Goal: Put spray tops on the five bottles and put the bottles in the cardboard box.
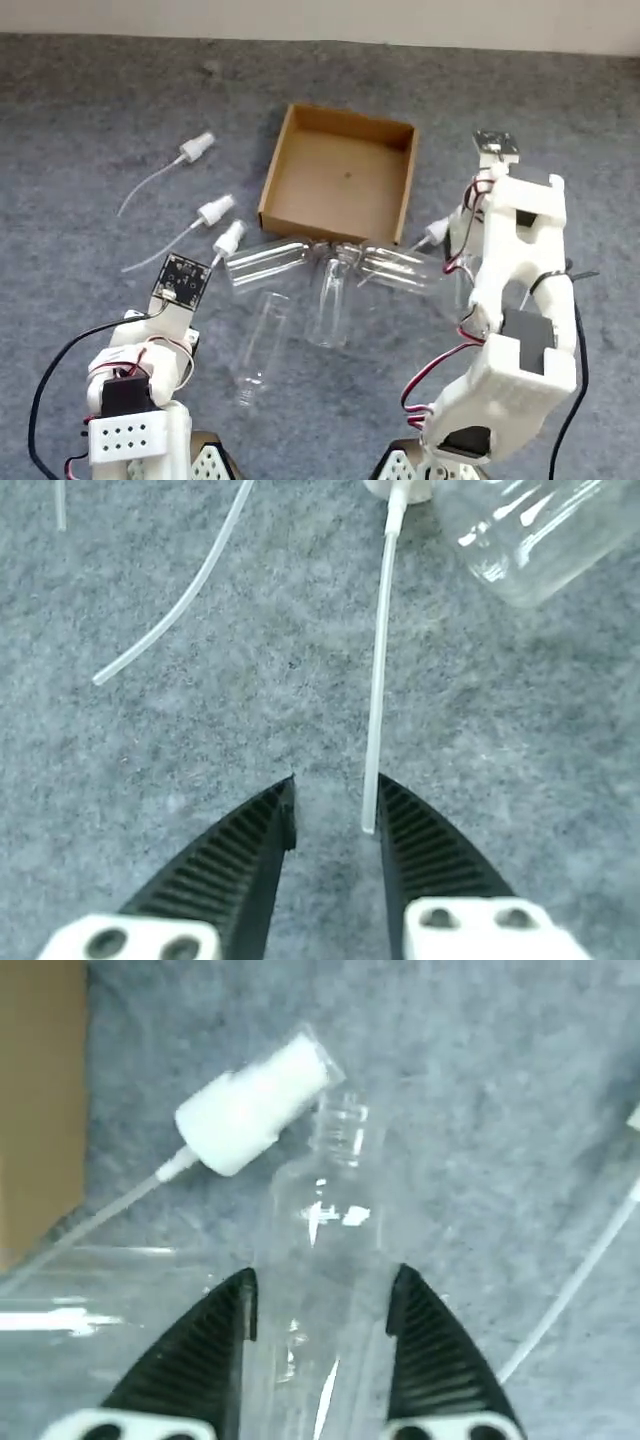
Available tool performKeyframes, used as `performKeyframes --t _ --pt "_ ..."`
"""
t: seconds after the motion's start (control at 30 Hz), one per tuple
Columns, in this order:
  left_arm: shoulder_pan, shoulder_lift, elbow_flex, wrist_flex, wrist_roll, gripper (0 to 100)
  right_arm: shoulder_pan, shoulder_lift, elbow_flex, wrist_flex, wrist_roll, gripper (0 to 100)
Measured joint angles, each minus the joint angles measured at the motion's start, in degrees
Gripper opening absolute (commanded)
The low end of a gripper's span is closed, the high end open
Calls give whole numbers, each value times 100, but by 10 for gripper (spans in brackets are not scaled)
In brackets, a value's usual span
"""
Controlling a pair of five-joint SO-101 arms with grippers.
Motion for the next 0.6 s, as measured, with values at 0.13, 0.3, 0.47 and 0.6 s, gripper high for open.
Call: performKeyframes --t 0.13,0.3,0.47,0.6 --pt "-149 9 -448 26 -290 91 352 0 0 9 844 9" --pt "-167 651 -2048 563 -308 92 756 0 0 18 1864 9" --pt "-185 2699 -4062 1081 -308 92 1029 0 0 18 2558 9" --pt "-62 4738 -5662 1662 -308 92 1231 0 0 18 2945 9"
